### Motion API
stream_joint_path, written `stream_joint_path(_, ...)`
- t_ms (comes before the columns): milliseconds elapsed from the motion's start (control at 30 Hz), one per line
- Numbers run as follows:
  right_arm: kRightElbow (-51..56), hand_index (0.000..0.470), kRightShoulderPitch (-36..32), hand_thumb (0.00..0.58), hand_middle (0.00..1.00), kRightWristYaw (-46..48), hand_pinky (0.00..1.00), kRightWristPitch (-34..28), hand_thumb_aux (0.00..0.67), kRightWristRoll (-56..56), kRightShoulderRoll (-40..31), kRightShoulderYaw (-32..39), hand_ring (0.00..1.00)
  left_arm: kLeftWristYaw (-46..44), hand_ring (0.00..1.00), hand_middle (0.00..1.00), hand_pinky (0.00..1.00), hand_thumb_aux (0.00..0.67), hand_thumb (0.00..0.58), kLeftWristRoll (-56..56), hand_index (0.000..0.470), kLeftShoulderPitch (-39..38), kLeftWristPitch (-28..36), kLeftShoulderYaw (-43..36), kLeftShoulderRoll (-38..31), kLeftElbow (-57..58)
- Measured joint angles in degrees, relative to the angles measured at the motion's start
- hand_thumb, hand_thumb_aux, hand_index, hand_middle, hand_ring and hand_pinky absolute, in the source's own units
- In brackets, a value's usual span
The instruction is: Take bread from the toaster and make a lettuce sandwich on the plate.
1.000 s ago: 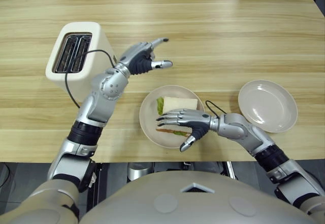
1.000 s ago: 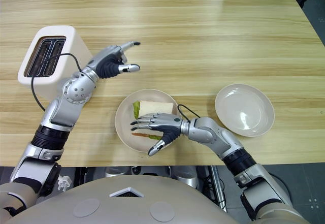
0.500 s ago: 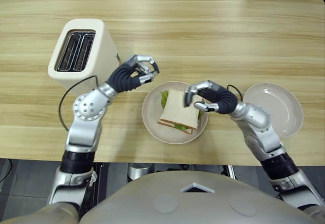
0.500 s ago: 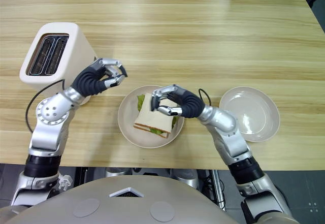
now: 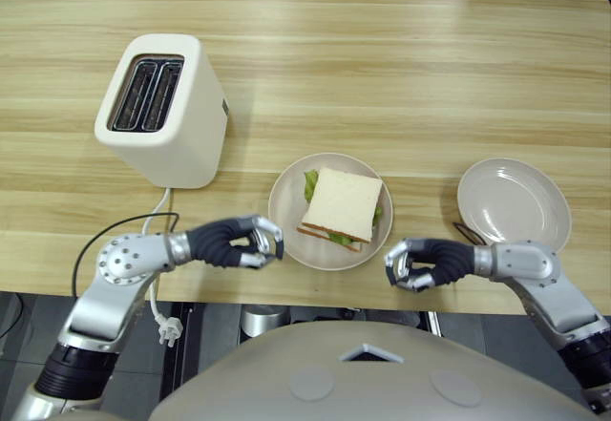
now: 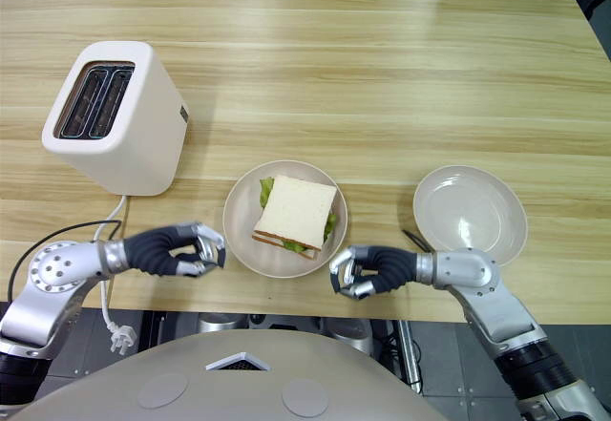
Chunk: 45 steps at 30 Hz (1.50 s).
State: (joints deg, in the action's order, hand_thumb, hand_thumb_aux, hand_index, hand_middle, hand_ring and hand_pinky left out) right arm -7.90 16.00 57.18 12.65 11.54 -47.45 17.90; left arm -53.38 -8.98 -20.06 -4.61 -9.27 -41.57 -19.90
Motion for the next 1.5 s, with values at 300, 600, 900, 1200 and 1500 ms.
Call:
stream_joint_path(300,6.8,0.460,-8.4,0.580,1.00,-13.7,1.00,10.0,0.670,-28.3,4.6,4.6,1.00,8.3,1.00,1.00,1.00,0.670,0.580,31.3,0.460,10.3,-6.6,-12.6,-2.5,12.0)
stream_joint_path(600,12.9,0.460,-14.5,0.580,1.00,-19.2,1.00,12.3,0.670,-34.9,9.7,6.3,1.00,20.8,1.00,1.00,1.00,0.670,0.580,42.7,0.460,22.0,-8.2,-15.6,5.0,22.9)
stream_joint_path(900,28.9,0.460,-27.1,0.580,1.00,-19.6,1.00,13.0,0.670,-33.8,15.2,6.1,1.00,30.8,1.00,1.00,1.00,0.670,0.580,44.3,0.460,37.6,-11.2,-15.7,14.1,44.8)
stream_joint_path(1200,47.5,0.460,-38.8,0.580,1.00,-20.7,1.00,15.2,0.670,-30.3,21.5,5.1,1.00,33.7,1.00,1.00,1.00,0.670,0.580,41.0,0.460,43.1,-15.7,-15.3,18.8,57.1)
stream_joint_path(1500,56.7,0.460,-43.2,0.580,1.00,-24.4,1.00,19.1,0.670,-30.8,23.9,4.6,1.00,41.4,1.00,1.00,1.00,0.670,0.580,40.5,0.460,50.9,-15.1,-15.1,23.1,71.1)
